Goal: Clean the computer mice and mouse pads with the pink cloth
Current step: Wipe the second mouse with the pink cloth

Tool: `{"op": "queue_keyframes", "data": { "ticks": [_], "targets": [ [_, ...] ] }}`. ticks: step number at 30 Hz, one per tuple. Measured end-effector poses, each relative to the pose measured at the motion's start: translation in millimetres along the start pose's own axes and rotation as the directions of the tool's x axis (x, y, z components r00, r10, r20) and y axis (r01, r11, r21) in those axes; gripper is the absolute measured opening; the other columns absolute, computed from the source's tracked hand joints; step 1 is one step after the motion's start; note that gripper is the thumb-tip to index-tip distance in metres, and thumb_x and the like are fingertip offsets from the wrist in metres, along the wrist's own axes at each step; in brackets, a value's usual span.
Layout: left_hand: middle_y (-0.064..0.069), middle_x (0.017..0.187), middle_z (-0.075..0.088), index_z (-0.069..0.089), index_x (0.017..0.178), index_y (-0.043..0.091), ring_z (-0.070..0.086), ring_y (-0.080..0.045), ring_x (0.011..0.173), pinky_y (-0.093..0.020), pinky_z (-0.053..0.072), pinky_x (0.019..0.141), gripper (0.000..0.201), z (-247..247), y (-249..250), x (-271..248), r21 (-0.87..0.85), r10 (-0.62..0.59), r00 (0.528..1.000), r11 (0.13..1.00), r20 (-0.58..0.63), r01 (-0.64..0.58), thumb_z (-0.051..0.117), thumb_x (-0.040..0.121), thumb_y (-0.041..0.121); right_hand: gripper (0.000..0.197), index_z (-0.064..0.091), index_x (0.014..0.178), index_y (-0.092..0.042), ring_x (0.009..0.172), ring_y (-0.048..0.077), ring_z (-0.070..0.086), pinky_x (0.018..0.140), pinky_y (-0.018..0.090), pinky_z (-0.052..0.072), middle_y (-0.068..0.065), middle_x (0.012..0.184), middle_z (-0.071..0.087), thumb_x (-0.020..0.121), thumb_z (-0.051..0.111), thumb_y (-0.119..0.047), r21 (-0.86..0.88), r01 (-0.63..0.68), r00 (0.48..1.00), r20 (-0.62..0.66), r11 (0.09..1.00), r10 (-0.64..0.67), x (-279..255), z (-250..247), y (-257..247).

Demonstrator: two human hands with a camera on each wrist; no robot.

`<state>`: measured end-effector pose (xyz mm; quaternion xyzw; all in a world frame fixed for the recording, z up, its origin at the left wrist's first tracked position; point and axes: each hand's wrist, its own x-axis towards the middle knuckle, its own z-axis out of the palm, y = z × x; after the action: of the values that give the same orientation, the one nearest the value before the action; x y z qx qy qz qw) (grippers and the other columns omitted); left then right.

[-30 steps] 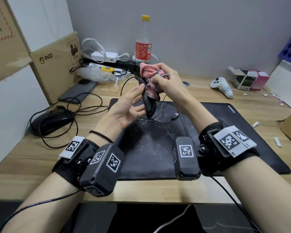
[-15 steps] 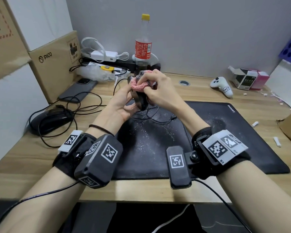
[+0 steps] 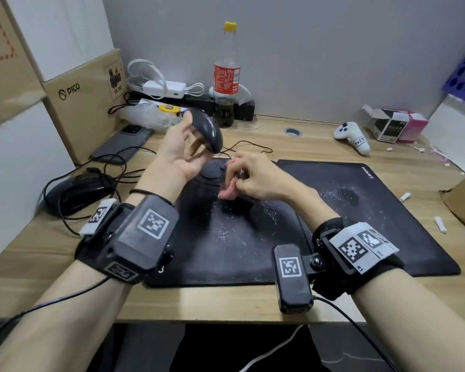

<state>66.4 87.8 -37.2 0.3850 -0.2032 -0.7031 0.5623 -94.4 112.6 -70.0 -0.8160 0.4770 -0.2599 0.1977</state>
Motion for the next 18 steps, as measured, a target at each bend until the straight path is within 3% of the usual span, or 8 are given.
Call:
{"op": "queue_keyframes", "data": {
  "ticks": [3, 5, 8, 10, 12, 14, 15, 18],
  "targets": [
    [-0.008, 0.1, 0.062, 0.058, 0.105, 0.01, 0.062, -0.017, 0.086, -0.033, 0.059, 0.061, 0.027, 4, 10, -1, 0.043, 0.043, 0.997, 0.998, 0.065, -0.046, 0.056, 0.095, 0.036, 0.027, 0.069, 0.066, -0.017, 0.081, 0.001, 0.057, 0.07, 0.013, 0.042, -0.003, 0.083, 0.061, 0.07, 0.053, 0.004, 0.188, -0.057, 0.977, -0.19, 0.981, 0.093, -2, 8, 4],
    [-0.006, 0.091, 0.065, 0.058, 0.095, 0.011, 0.065, -0.016, 0.08, -0.032, 0.059, 0.063, 0.023, 3, 7, -2, 0.091, 0.031, 0.996, 0.995, 0.084, -0.039, 0.054, 0.096, 0.034, 0.023, 0.068, 0.068, -0.014, 0.07, 0.003, 0.062, 0.061, 0.012, 0.044, 0.003, 0.083, 0.067, 0.073, 0.051, 0.002, 0.313, -0.037, 0.945, -0.297, 0.949, 0.135, 3, 0, -2],
    [-0.002, 0.083, 0.072, 0.063, 0.103, 0.014, 0.069, -0.016, 0.076, -0.029, 0.059, 0.064, 0.023, -1, -5, -2, 0.181, -0.012, 0.993, 0.983, 0.115, -0.009, 0.059, 0.092, 0.033, 0.024, 0.07, 0.072, -0.007, 0.07, 0.017, 0.068, 0.062, 0.025, 0.052, 0.012, 0.08, 0.071, 0.072, 0.047, 0.002, 0.391, 0.004, 0.915, -0.372, 0.921, 0.154, 17, -18, -13],
    [0.0, 0.082, 0.071, 0.063, 0.108, 0.019, 0.068, -0.017, 0.078, -0.028, 0.058, 0.068, 0.024, -2, -14, -1, 0.273, -0.021, 0.991, 0.962, 0.13, -0.016, 0.063, 0.089, 0.034, 0.027, 0.069, 0.068, -0.018, 0.068, 0.024, 0.066, 0.059, 0.028, 0.05, 0.005, 0.07, 0.071, 0.066, 0.045, -0.007, 0.359, -0.015, 0.913, -0.377, 0.933, 0.159, 26, -25, -20],
    [0.001, 0.088, 0.067, 0.062, 0.1, 0.023, 0.064, -0.018, 0.083, -0.03, 0.055, 0.077, 0.015, -1, -21, -2, 0.339, -0.015, 0.986, 0.94, 0.165, -0.043, 0.062, 0.089, 0.034, 0.027, 0.068, 0.066, -0.022, 0.059, 0.018, 0.061, 0.054, 0.022, 0.041, -0.002, 0.062, 0.069, 0.063, 0.043, -0.012, 0.308, -0.064, 0.904, -0.385, 0.949, 0.186, 33, -27, -24],
    [0.004, 0.092, 0.065, 0.06, 0.097, 0.026, 0.062, -0.017, 0.086, -0.034, 0.051, 0.088, 0.01, -1, -27, -3, 0.399, -0.017, 0.976, 0.914, 0.218, -0.073, 0.062, 0.09, 0.032, 0.028, 0.068, 0.067, -0.021, 0.056, 0.01, 0.059, 0.054, 0.019, 0.041, -0.007, 0.056, 0.066, 0.066, 0.043, -0.008, 0.315, -0.094, 0.877, -0.424, 0.944, 0.228, 37, -31, -26],
    [0.004, 0.094, 0.066, 0.06, 0.101, 0.026, 0.062, -0.017, 0.086, -0.035, 0.049, 0.09, 0.013, -1, -30, -3, 0.419, -0.02, 0.97, 0.904, 0.244, -0.087, 0.063, 0.09, 0.031, 0.029, 0.068, 0.067, -0.02, 0.057, 0.009, 0.061, 0.057, 0.019, 0.044, -0.008, 0.055, 0.065, 0.068, 0.044, -0.005, 0.323, -0.102, 0.858, -0.449, 0.941, 0.248, 39, -32, -27],
    [0.001, 0.103, 0.068, 0.053, 0.129, 0.023, 0.062, -0.021, 0.089, -0.036, 0.049, 0.086, 0.049, -6, -35, 0, 0.436, -0.003, 0.966, 0.893, 0.26, -0.114, 0.071, 0.083, 0.03, 0.029, 0.069, 0.067, -0.021, 0.068, 0.01, 0.063, 0.069, 0.021, 0.051, -0.011, 0.061, 0.066, 0.07, 0.047, -0.002, 0.304, -0.117, 0.821, -0.506, 0.946, 0.264, 42, -34, -29]
  ]
}}
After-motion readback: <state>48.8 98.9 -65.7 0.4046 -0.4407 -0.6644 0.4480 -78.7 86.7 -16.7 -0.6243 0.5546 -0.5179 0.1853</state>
